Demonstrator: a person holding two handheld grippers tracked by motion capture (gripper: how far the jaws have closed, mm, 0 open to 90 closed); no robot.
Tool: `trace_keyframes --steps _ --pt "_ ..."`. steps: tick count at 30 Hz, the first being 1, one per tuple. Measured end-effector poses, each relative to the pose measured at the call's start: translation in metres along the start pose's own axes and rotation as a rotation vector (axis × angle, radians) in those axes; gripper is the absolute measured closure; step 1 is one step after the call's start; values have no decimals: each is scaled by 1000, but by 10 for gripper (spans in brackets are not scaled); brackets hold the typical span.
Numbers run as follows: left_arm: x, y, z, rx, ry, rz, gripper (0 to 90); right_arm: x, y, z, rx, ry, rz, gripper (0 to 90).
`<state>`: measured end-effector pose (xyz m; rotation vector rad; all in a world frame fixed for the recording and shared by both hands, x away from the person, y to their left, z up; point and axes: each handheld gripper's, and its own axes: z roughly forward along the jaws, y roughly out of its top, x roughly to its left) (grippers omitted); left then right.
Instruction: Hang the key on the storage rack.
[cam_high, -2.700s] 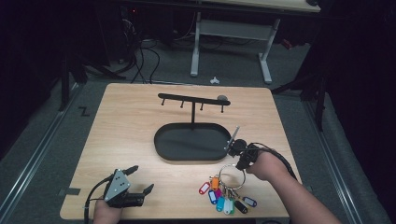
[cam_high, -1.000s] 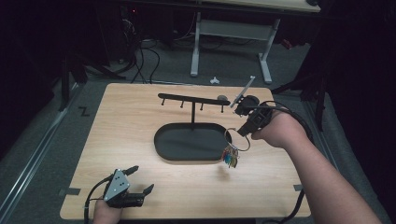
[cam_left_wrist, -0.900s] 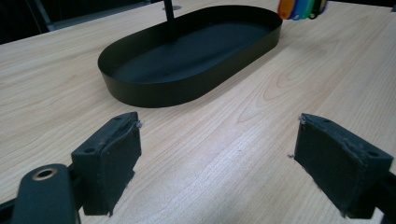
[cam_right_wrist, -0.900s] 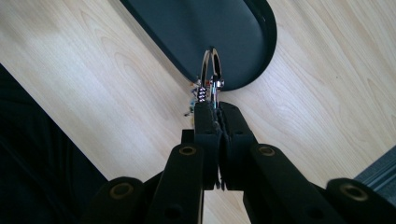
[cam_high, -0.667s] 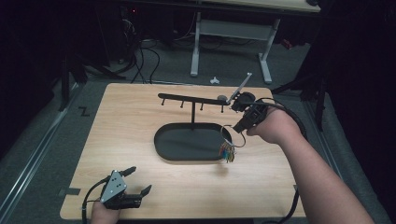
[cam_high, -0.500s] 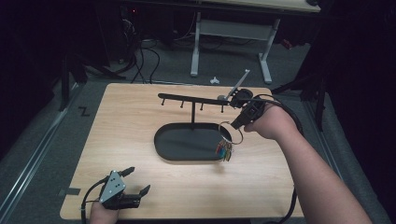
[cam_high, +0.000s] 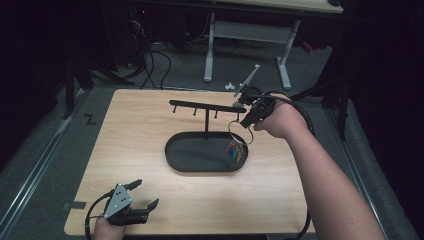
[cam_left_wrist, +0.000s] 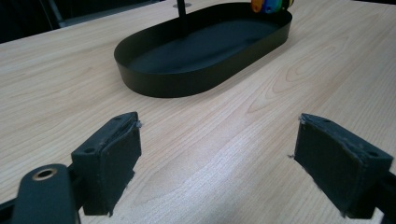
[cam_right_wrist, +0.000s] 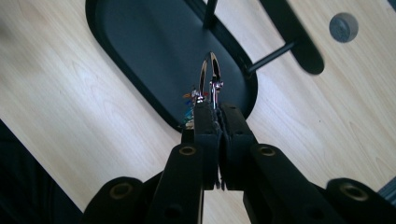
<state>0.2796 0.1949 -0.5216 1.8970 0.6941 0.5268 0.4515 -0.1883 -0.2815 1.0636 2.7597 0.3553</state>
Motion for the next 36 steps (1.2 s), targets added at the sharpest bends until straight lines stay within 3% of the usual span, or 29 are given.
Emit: trace_keyframes --steps 8,16,27,36 --pt "0 0 0 -4 2 6 150 -15 9 6 -10 10 39 873" --pt "0 -1 1 1 0 7 150 -39 11 10 -29 15 92 872" --pt "0 -1 1 1 -3 7 150 -45 12 24 -25 48 118 871" --pt "0 -1 0 0 -5 7 150 -44 18 32 -46 42 98 865"
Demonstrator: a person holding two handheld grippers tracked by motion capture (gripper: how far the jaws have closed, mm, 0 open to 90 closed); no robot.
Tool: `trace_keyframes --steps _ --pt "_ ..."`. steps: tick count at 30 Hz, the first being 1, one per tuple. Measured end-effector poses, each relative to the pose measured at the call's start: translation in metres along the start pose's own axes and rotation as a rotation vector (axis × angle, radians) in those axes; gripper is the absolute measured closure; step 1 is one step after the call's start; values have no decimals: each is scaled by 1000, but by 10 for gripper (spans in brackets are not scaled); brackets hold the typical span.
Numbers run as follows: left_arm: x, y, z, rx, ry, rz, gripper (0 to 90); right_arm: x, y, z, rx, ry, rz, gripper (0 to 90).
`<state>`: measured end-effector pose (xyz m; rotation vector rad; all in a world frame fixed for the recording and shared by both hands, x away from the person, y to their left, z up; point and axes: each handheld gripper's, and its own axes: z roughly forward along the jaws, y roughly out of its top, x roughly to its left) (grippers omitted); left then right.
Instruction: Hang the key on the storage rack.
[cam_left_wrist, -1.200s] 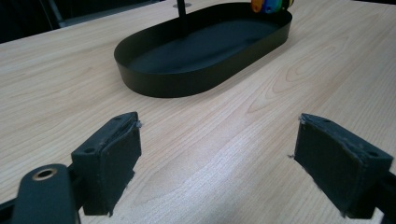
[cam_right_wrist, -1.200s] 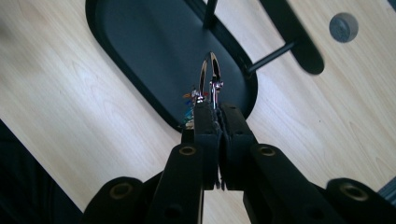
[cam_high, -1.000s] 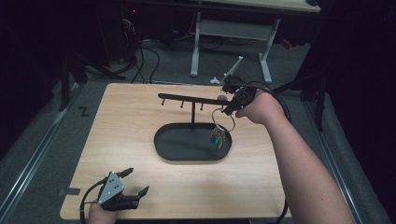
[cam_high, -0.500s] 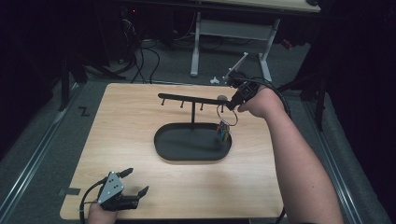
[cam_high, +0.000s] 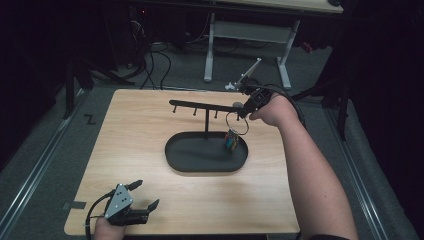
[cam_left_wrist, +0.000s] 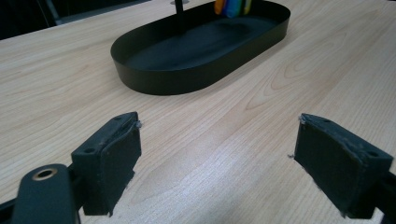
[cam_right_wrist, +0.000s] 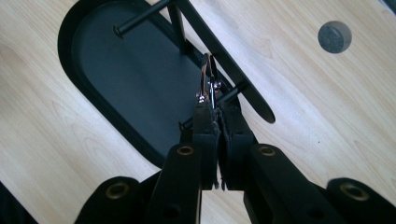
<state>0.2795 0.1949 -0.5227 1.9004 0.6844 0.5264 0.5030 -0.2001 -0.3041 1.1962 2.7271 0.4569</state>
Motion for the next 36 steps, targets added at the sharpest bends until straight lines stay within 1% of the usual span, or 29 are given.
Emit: trace_keyframes --steps 1,2,3,5,6,8,10,11,12,13,15,16,17,20,22,25,26,27,28,29,30,31,32,33,36 --pt "0 0 0 4 0 -1 150 2 1 0 -6 -5 10 860" --pt "0 0 0 4 0 -1 150 2 1 0 -6 -5 10 860" --pt "0 0 0 4 0 -3 150 3 1 -3 -27 -8 8 827" --pt "0 0 0 2 0 -1 150 4 1 -4 -37 -6 5 809" --pt "0 0 0 3 0 -1 150 5 1 -5 -38 -15 14 778" --pt "-1 0 0 3 -1 2 150 6 -1 -6 -46 -29 6 719" --pt "0 0 0 0 0 -1 150 6 -2 -9 -60 -33 19 677" --pt "0 0 0 1 1 -2 150 7 -2 -12 -75 -40 23 626" --pt "0 0 0 6 -1 -2 150 7 -2 -12 -75 -40 23 626" --pt "0 0 1 3 -1 -1 150 7 -3 -14 -99 -43 46 522" --pt "-1 0 1 14 -8 5 150 8 -4 -16 -108 -55 52 427" --pt "-1 0 1 14 -8 5 150 8 -4 -16 -108 -55 52 427" --pt "-1 0 2 8 -5 5 150 8 -6 -16 -105 -57 60 371" --pt "-1 1 2 13 -8 4 151 8 -7 -17 -101 -66 68 345" --pt "-1 0 2 9 -5 2 150 8 -8 -17 -109 -69 65 326" --pt "-2 1 1 7 -3 4 150 8 -10 -16 -97 -76 69 300" --pt "-2 0 1 7 -3 4 150 7 -10 -16 -97 -79 75 295" --pt "-1 0 1 11 -5 3 150 7 -10 -17 -101 -88 79 269" --pt "-1 0 1 11 -5 3 150 7 -10 -17 -101 -88 79 269" --pt "-1 0 1 7 -4 0 150 7 -11 -16 -98 -105 76 238" --pt "-1 0 1 7 -4 0 150 7 -11 -16 -98 -105 76 238" --pt "-1 0 1 3 0 -3 150 8 -12 -15 -90 -130 81 235" --pt "-1 0 1 3 0 -3 150 8 -12 -15 -90 -130 81 235" --pt "-1 0 0 2 0 -3 150 9 -14 -14 -88 -147 57 210" --pt "-1 0 -1 8 -1 -2 150 10 -17 -13 -101 -145 56 186"
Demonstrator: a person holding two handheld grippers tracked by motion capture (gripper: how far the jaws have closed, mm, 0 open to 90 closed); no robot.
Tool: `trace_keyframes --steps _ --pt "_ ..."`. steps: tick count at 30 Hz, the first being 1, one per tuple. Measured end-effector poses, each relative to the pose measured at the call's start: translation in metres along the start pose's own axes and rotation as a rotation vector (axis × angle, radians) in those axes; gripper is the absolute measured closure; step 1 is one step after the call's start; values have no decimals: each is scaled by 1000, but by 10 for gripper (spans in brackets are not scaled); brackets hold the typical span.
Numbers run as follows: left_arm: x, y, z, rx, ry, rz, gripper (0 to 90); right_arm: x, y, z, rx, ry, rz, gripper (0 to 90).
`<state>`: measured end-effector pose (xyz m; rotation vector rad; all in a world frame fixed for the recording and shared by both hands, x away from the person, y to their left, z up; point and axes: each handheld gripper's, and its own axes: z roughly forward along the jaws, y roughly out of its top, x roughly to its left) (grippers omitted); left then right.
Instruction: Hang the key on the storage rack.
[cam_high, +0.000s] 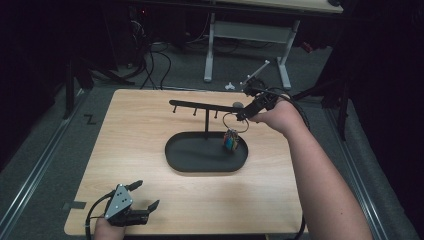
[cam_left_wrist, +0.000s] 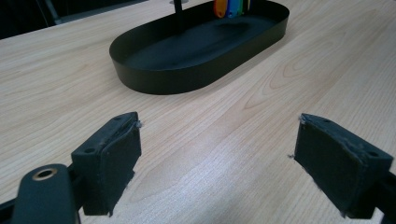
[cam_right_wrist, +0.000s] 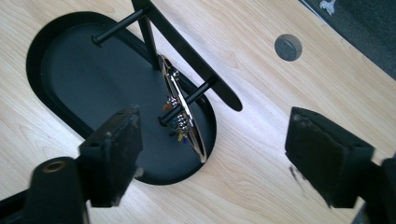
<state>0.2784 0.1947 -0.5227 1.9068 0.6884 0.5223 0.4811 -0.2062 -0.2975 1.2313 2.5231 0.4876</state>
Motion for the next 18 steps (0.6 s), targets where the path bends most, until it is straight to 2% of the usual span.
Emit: trace_keyframes --steps 2,7,9,10,13,14,15,18 --pt "0 0 0 -1 0 1 150 2 -4 1 -5 16 14 157" --pt "-1 -1 -1 5 2 5 150 6 -14 5 -16 14 5 137" --pt "-1 -1 -1 7 7 -1 150 8 -23 7 -9 -10 -1 82" --pt "-1 -1 -1 7 7 -1 150 8 -23 7 -9 -10 -1 82" --pt "-1 -2 -1 11 12 6 150 10 -36 8 -30 -27 -5 11" --pt "-1 -2 -1 11 12 6 150 10 -36 8 -30 -27 -5 11" --pt "-1 -2 -2 12 11 5 150 12 -46 9 -37 -26 13 0" --pt "-1 -1 -1 3 14 3 150 13 -56 14 -45 -18 13 0"
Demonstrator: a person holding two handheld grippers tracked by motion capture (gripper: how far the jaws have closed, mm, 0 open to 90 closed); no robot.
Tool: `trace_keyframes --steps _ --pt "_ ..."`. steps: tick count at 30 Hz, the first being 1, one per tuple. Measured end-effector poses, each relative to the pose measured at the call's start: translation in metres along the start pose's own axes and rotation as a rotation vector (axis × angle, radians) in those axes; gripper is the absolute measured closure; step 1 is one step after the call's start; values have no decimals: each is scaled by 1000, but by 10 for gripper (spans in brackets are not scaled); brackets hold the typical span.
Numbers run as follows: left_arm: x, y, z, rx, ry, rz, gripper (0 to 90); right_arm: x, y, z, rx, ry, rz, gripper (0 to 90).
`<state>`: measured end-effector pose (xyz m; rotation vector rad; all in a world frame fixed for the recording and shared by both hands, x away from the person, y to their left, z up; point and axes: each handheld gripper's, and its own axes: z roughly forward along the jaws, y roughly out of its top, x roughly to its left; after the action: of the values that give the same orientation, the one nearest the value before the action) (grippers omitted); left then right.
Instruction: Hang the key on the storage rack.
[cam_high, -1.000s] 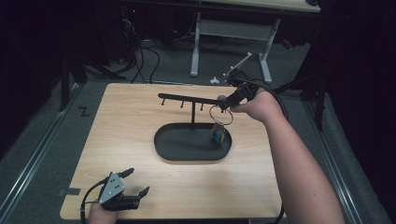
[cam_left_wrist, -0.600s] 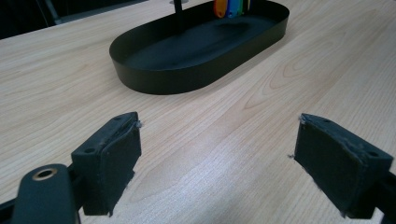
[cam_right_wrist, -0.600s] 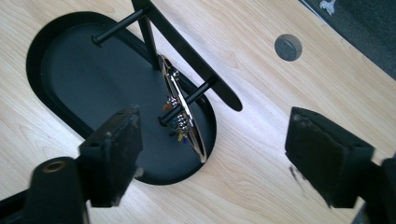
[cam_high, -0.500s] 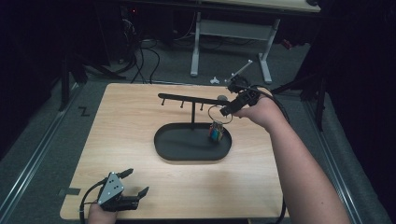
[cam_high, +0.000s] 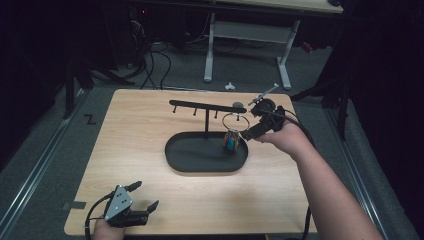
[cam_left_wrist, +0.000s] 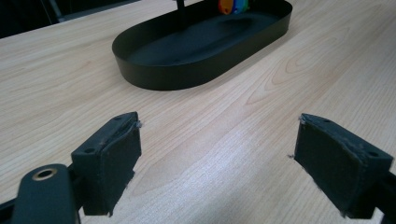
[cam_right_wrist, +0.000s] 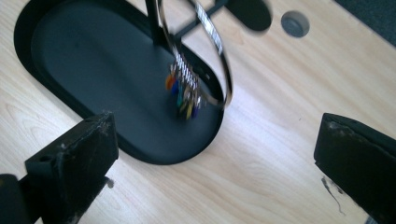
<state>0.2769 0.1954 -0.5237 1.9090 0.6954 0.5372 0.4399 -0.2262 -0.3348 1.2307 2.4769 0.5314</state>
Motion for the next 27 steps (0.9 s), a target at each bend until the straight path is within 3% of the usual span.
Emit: trace_keyframes --steps 6,9,12,16,20,21,24,27 --pt "0 2 -1 -6 4 7 150 5 -30 14 -60 23 44 0" --pt "0 2 1 -2 29 14 150 13 -53 25 -101 25 42 0" --pt "1 2 1 0 32 12 151 16 -64 30 -124 20 49 0" --pt "3 2 0 -1 42 0 150 24 -90 43 -198 27 84 0" --pt "4 2 2 -6 41 -7 151 37 -115 55 -273 -49 88 5" --pt "5 3 3 -1 38 -2 151 42 -124 59 -300 -51 84 5" --pt "3 4 5 -3 39 6 150 53 -146 72 -347 -29 134 5" --pt "2 3 4 2 34 10 150 69 -183 83 -417 -54 103 11"
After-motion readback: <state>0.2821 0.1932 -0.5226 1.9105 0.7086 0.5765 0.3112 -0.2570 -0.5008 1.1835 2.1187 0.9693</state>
